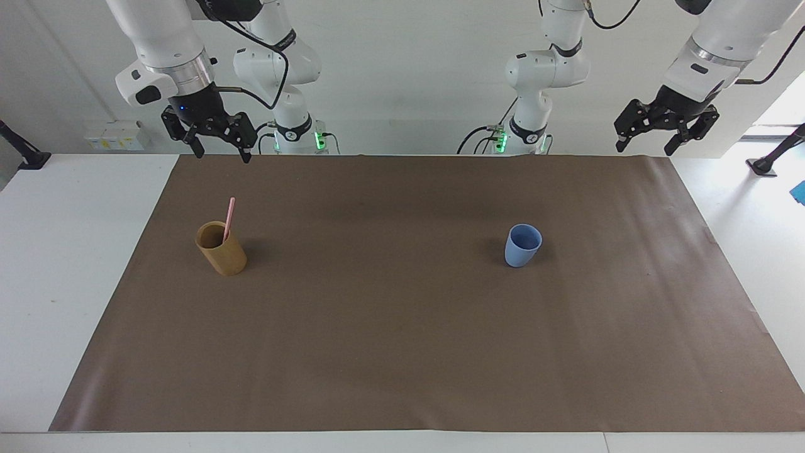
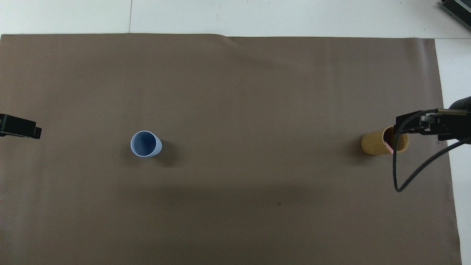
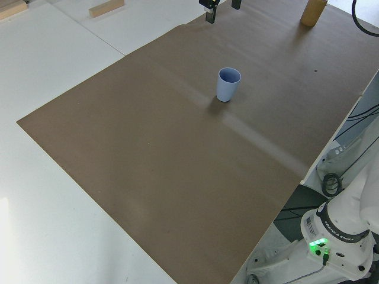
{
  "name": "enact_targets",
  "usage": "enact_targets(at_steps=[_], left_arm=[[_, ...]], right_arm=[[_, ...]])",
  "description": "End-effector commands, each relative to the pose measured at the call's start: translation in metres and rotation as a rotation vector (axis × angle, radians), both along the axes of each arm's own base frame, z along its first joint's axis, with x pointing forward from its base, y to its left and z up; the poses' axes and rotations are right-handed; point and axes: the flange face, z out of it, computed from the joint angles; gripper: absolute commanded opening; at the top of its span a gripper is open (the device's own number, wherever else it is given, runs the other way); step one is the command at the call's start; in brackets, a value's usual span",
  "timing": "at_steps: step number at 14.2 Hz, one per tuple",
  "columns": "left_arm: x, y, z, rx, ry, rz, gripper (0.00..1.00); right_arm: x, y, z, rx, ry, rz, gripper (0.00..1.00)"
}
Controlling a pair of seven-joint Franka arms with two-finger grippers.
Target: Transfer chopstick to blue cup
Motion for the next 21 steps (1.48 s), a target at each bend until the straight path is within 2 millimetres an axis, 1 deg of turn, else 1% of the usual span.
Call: enact_targets(at_steps=[1, 13, 14, 17, 21], left_arm=[[-0.011, -0.003, 0.001, 0.003, 0.005, 0.005, 1.0], [-0.008, -0.008, 0.001, 0.002, -0.011, 0.002, 1.0], [-0.009, -0.015, 0.002, 0.003, -0.011, -0.008, 1.0], [-0.01, -0.025, 0.002, 0.0, -0.013, -0.027, 1.0], [-0.007, -0.025, 0.003, -0.003, -0.032, -0.027, 1.0]], right_arm=[[-0.002, -0.004, 0.002, 0.03, -0.011, 0.004, 1.0], [-0.002, -0.005, 0.003, 0.028, -0.012, -0.003, 1.0], [-0.004, -0.005, 0.002, 0.028, 0.001, -0.002, 1.0], [-0.005, -0.004, 0.002, 0.028, 0.009, 0.008, 1.0], [-0.002, -0.004, 0.002, 0.028, -0.009, -0.001, 1.0]])
